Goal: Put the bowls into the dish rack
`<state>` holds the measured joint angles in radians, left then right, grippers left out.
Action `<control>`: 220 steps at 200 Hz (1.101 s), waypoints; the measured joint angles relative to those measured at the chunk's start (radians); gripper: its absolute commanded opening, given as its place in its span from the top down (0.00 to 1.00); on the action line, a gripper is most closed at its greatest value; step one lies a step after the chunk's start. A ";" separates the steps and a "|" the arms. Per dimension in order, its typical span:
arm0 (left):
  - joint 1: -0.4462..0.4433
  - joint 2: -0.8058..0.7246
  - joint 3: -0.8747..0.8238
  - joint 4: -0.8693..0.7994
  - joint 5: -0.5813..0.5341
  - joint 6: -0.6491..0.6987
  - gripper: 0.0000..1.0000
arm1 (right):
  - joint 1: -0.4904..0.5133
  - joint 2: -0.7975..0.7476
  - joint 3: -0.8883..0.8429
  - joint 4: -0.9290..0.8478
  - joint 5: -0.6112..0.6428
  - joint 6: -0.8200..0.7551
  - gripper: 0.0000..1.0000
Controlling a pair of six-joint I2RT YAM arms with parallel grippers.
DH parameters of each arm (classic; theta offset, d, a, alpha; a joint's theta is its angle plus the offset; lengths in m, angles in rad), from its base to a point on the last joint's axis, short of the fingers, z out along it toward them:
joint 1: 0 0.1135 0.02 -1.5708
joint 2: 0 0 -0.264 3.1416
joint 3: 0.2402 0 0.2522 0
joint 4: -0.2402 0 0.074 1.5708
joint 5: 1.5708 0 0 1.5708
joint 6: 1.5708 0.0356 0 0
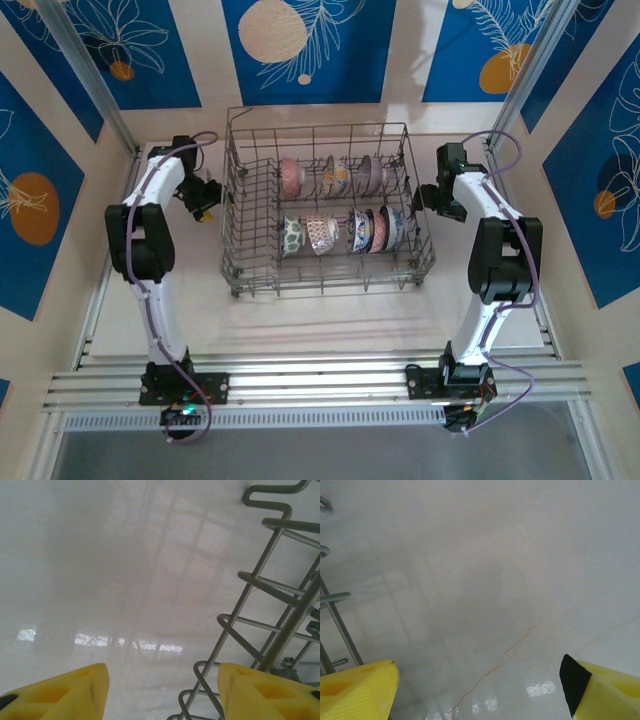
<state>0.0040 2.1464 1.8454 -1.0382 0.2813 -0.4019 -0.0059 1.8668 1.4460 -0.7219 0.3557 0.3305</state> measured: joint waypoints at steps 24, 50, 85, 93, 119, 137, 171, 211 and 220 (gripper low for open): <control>-0.002 -0.025 -0.022 0.028 -0.032 0.004 0.38 | -0.017 -0.003 0.000 -0.004 0.008 0.002 0.07; 0.014 -0.146 -0.134 0.134 -0.063 0.014 0.31 | -0.069 -0.024 0.000 -0.019 0.011 0.001 0.01; 0.065 -0.401 -0.301 0.269 -0.122 0.046 0.17 | -0.167 -0.098 -0.035 0.036 0.024 -0.003 0.00; 0.076 -0.454 -0.333 0.307 -0.138 0.063 0.07 | -0.181 -0.136 -0.074 0.075 0.025 -0.003 0.00; 0.094 -0.619 -0.493 0.468 -0.219 0.124 0.01 | -0.177 -0.308 -0.288 0.298 0.025 -0.044 0.00; 0.094 -0.721 -0.655 0.597 -0.262 0.159 0.01 | -0.139 -0.420 -0.487 0.550 0.012 -0.108 0.00; 0.094 -0.855 -1.034 0.903 -0.314 0.218 0.01 | -0.066 -0.455 -0.740 0.854 -0.039 -0.198 0.01; 0.080 -0.851 -1.422 1.322 -0.344 0.251 0.01 | -0.055 -0.449 -0.781 0.956 -0.046 -0.207 0.01; 0.063 -0.828 -1.460 1.387 -0.356 0.264 0.01 | -0.051 -0.447 -0.774 0.947 -0.045 -0.207 0.00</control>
<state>0.0669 1.3186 0.3859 0.3485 -0.0742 -0.1383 -0.0570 1.4200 0.6716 0.2253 0.3103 0.1238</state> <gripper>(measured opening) 0.993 0.995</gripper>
